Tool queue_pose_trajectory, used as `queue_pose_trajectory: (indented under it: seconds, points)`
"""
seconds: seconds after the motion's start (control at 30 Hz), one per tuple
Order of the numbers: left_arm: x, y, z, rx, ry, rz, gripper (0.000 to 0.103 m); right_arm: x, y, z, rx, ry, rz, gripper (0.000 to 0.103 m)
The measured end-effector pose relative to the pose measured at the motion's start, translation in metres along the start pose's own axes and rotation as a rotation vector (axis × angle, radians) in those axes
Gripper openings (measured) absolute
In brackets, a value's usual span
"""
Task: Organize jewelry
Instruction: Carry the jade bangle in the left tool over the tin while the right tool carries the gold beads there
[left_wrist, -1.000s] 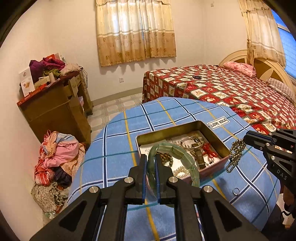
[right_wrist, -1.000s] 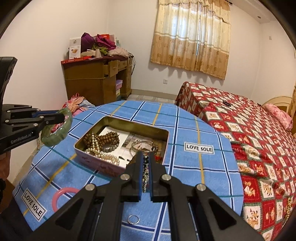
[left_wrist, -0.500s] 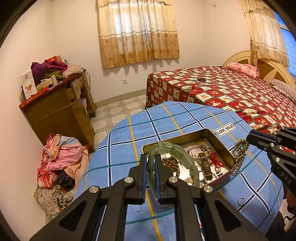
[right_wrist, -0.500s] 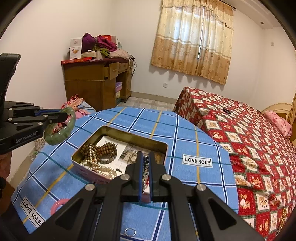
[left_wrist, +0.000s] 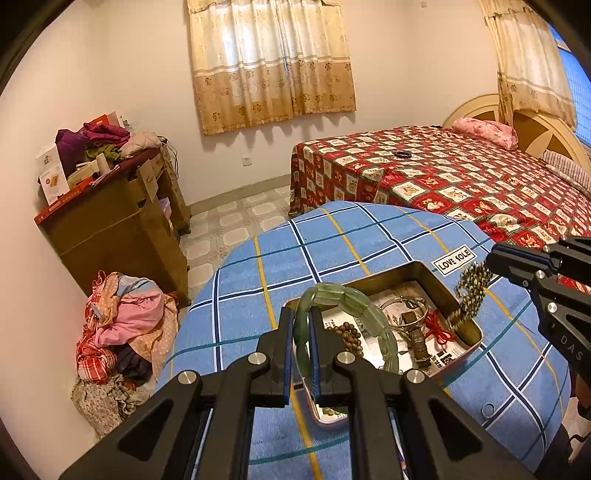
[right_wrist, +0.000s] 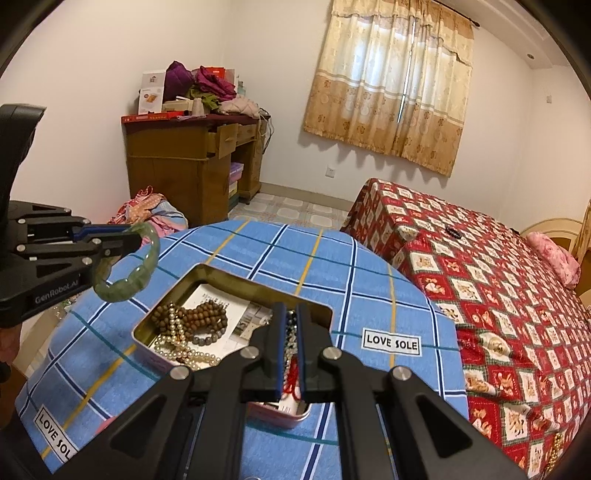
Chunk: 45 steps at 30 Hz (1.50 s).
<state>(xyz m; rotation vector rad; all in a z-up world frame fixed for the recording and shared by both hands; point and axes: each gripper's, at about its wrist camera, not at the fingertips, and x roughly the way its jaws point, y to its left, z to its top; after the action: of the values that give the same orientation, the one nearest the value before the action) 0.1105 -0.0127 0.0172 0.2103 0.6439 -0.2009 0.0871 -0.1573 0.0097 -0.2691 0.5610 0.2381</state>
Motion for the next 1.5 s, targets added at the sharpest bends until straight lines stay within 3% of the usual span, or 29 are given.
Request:
queue_pose_trajectory:
  seconds: [1.5]
  points:
    - [0.059,-0.018,-0.003,0.017,0.085,0.015,0.007,0.066,0.002,0.002,-0.018,0.112,-0.05,0.006]
